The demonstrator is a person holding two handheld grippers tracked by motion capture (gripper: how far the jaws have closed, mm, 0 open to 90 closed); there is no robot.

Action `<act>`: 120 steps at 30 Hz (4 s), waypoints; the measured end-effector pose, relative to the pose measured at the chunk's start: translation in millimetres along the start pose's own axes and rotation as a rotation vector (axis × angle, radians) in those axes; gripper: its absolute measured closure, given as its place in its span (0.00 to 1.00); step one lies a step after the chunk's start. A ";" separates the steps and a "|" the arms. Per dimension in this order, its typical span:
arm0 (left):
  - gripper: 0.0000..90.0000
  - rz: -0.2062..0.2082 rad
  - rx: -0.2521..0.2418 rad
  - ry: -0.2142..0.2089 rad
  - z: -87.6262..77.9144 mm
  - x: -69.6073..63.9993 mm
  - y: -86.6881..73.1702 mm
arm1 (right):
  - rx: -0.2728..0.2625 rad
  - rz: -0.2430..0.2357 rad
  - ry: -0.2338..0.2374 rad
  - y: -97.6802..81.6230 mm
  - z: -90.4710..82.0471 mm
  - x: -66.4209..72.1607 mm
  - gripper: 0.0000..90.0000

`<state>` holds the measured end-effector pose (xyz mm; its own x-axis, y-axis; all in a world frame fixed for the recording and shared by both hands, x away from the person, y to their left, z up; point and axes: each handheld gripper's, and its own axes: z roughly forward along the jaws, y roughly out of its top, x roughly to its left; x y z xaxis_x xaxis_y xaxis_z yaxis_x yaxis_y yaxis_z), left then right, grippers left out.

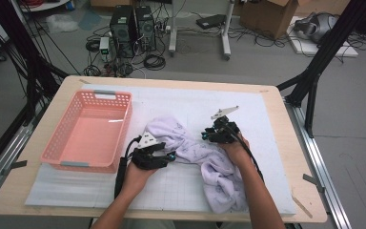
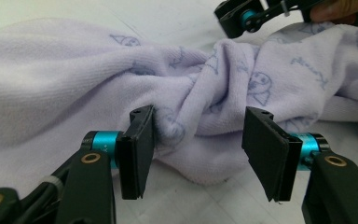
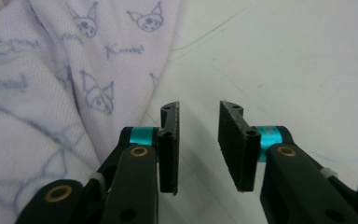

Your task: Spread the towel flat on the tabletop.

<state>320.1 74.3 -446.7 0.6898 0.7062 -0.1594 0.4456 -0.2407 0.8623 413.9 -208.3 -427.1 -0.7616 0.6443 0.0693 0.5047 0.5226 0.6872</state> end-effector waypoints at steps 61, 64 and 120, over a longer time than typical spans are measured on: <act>0.93 0.003 0.065 0.011 -16.3 -10.7 -12.7 | 0.078 -0.012 -0.078 22.6 28.2 5.0 0.98; 0.92 -0.001 0.057 0.006 -14.7 -12.0 -12.9 | 0.059 0.006 -0.135 20.3 16.5 -2.7 0.98; 0.91 0.165 0.154 0.010 72.6 -56.4 39.1 | -0.273 0.293 -0.352 -153.4 -144.5 -8.5 0.57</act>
<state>340.0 -23.3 -438.8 0.7554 0.6551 -0.0165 0.4093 -0.4521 0.7925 284.2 -374.6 -428.6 -0.3980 0.9145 0.0722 0.5162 0.1582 0.8418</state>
